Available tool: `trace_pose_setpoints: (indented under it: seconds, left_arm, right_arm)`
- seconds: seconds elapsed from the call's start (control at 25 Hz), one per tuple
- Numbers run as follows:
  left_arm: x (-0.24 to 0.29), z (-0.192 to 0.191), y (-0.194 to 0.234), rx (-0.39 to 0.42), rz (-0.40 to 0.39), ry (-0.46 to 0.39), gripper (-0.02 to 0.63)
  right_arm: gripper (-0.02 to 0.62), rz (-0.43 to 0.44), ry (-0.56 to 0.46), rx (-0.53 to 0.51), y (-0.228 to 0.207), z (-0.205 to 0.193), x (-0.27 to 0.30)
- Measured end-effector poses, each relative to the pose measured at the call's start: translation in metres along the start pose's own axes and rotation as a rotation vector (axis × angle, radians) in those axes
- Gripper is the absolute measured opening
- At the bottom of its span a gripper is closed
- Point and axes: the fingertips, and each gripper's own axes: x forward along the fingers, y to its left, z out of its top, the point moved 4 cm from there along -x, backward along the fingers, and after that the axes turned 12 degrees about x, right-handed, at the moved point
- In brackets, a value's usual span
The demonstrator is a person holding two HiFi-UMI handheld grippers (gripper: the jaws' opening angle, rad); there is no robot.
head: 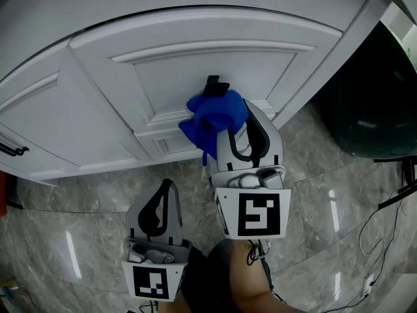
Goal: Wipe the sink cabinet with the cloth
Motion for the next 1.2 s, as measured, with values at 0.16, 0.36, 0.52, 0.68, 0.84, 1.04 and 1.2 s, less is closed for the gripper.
trace_pose_setpoints:
  seconds: [0.16, 0.36, 0.52, 0.68, 0.84, 1.04, 1.2]
  left_arm:
    - [0.000, -0.001, 0.000, 0.003, 0.000, 0.003, 0.000]
    - [0.002, -0.001, -0.002, 0.005, -0.005, -0.001, 0.000]
    - [0.003, -0.001, -0.003, 0.006, -0.011, -0.001, 0.000]
    - [0.003, -0.001, -0.004, 0.005, -0.012, 0.000, 0.000]
    - [0.004, -0.002, -0.005, 0.006, -0.012, 0.003, 0.000]
    - [0.005, -0.002, -0.006, 0.010, -0.014, 0.003, 0.000]
    - [0.005, -0.003, -0.007, 0.015, -0.016, 0.007, 0.000]
  right_arm:
    - [0.116, -0.001, -0.012, -0.033, -0.004, 0.001, -0.001]
    - [0.115, -0.009, -0.021, -0.046, -0.010, 0.001, -0.001]
    - [0.117, -0.025, -0.023, -0.040, -0.015, 0.002, -0.003]
    - [0.116, -0.037, -0.024, -0.038, -0.019, 0.002, -0.004]
    - [0.115, -0.055, -0.025, -0.033, -0.025, 0.002, -0.005]
    - [0.115, -0.075, -0.031, -0.029, -0.032, 0.003, -0.006]
    - [0.116, -0.089, -0.035, -0.025, -0.037, 0.003, -0.008]
